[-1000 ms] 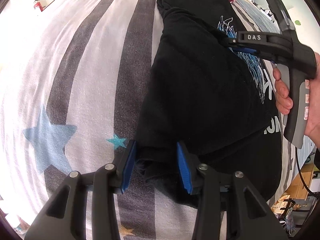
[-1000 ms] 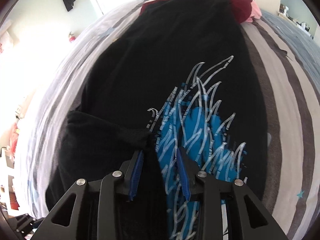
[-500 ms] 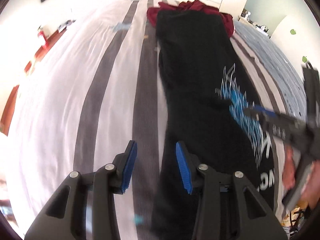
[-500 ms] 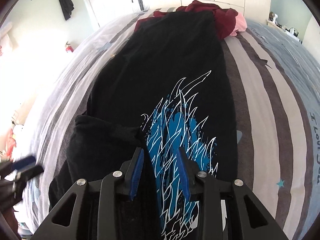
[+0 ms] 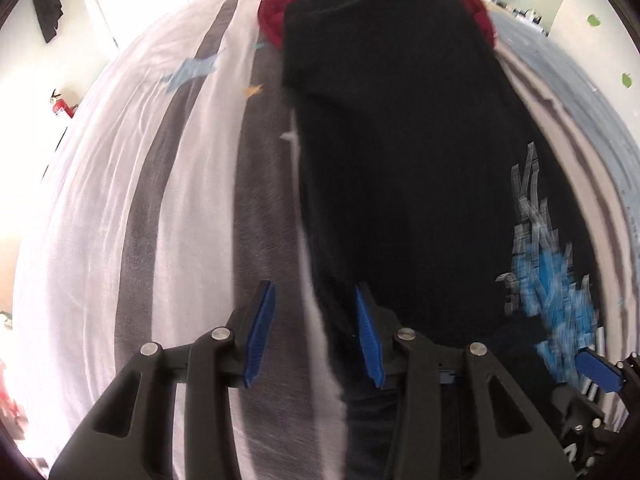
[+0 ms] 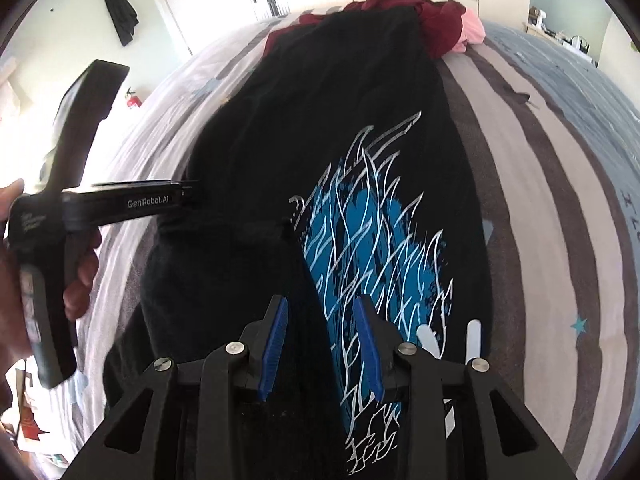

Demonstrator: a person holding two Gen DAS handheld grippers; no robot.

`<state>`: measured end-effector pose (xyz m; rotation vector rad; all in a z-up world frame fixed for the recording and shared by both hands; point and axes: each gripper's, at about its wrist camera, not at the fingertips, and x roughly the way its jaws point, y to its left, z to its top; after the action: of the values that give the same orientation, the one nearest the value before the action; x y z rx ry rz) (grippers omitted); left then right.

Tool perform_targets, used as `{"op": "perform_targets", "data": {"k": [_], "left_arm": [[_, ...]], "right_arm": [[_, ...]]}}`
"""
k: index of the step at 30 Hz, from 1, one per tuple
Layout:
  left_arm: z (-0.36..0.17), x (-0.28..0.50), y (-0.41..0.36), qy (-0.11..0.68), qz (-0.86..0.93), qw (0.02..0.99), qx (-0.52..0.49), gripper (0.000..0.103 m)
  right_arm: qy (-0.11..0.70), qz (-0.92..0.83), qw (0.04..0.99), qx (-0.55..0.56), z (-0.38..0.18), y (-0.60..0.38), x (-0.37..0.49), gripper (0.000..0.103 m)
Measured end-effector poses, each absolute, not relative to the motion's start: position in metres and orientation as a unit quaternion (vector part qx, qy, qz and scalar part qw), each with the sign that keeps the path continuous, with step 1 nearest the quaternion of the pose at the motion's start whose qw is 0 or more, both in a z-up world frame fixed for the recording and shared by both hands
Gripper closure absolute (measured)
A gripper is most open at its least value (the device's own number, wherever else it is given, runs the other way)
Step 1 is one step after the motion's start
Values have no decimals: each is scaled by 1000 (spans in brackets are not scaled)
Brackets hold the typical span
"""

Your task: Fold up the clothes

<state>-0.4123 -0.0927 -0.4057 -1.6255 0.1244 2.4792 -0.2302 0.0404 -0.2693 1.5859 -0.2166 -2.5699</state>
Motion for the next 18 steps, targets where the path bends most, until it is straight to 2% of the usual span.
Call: {"op": "perform_targets", "data": {"k": [10,18], "left_arm": [[-399,-413,-127,20,832,94,-547,64],[-347,-361,-146,-18,858,95,-505,64]], "right_arm": [[-90,-843,60,526,-286,57,-225,73],[-113,-849,60,512,-263,69,-221,73]]}}
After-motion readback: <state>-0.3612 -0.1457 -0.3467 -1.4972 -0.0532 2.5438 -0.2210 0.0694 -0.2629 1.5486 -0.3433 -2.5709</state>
